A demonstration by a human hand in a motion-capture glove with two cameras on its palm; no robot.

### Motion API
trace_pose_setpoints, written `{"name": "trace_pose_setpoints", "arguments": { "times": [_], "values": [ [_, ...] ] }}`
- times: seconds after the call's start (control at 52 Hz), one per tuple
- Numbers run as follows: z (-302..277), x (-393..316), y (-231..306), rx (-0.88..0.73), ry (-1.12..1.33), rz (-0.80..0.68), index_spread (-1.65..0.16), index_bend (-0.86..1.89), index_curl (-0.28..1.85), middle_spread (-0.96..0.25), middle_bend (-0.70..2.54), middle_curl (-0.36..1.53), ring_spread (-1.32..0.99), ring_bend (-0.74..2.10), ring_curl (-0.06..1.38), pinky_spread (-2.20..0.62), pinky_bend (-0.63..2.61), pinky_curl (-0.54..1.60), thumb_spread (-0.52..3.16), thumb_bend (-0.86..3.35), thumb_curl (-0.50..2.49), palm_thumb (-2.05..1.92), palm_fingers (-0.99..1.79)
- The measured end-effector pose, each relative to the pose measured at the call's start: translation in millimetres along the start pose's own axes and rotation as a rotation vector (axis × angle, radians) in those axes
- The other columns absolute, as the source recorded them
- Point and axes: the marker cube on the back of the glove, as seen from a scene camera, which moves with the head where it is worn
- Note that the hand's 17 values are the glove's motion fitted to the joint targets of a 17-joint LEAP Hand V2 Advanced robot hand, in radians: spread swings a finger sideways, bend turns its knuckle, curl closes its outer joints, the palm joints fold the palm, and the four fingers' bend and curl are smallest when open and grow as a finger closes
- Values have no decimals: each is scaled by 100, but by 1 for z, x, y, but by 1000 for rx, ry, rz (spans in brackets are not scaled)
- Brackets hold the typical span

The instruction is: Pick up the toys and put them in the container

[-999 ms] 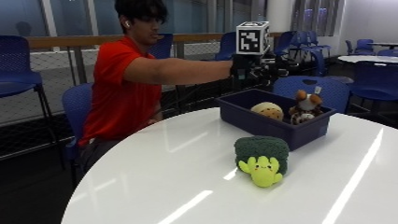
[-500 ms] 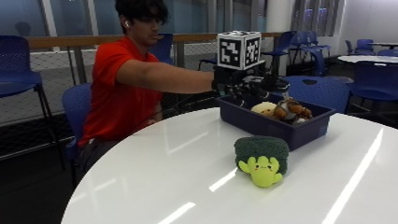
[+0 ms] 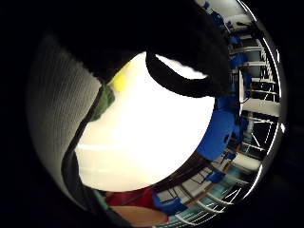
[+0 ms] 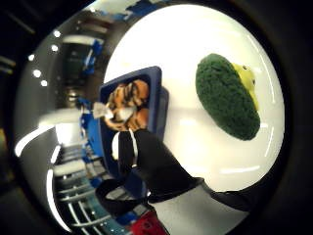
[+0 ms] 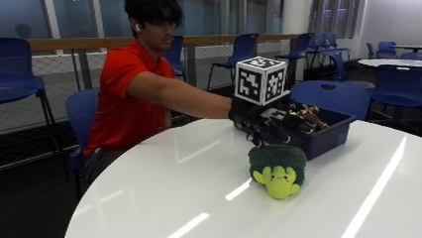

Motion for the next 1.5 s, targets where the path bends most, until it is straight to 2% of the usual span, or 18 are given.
{"name": "trace_pose_setpoints", "arguments": {
  "times": [0.461,0.711,0.865,0.961,1.057,1.076,1.095,1.115,1.134,1.172,1.307,1.499],
  "values": [
    [58,5,-37,-68,50,11,-34,14,24,-3,14,21,9,15,15,14,110,32,102,-7,20,-9,-19],
    [84,7,-44,-179,81,43,-35,11,21,-3,13,21,9,25,19,13,122,35,106,-4,21,-3,-10],
    [90,6,-43,-217,141,38,-37,19,23,-3,13,21,8,24,20,9,130,37,115,2,25,7,-4],
    [87,9,-43,-219,137,42,-40,33,28,-7,22,23,7,18,18,6,122,35,122,4,28,13,12],
    [84,12,-41,-199,151,49,-40,36,30,-20,43,31,-2,28,20,-2,101,28,129,11,33,27,39],
    [84,12,-40,-191,156,49,-40,35,31,-21,45,31,-3,28,20,-4,99,28,130,12,34,28,40],
    [84,11,-40,-179,162,50,-41,36,31,-19,35,29,0,21,18,0,105,30,129,7,32,21,25],
    [84,11,-39,-165,169,50,-40,36,34,-24,50,34,-7,32,24,-7,97,28,132,14,36,33,43],
    [84,11,-39,-149,177,51,-40,33,32,-26,50,34,-12,40,24,-14,101,29,131,18,39,42,60],
    [84,10,-37,-117,195,50,-40,27,30,-29,48,33,-18,45,23,-20,100,27,129,20,41,47,64],
    [82,8,-29,-44,262,28,-40,33,36,-37,57,40,-38,64,33,-37,95,29,108,24,53,64,100],
    [67,6,-12,-42,163,27,-40,40,45,-42,65,48,-48,80,42,-43,92,33,80,22,65,71,115]
  ]
}}
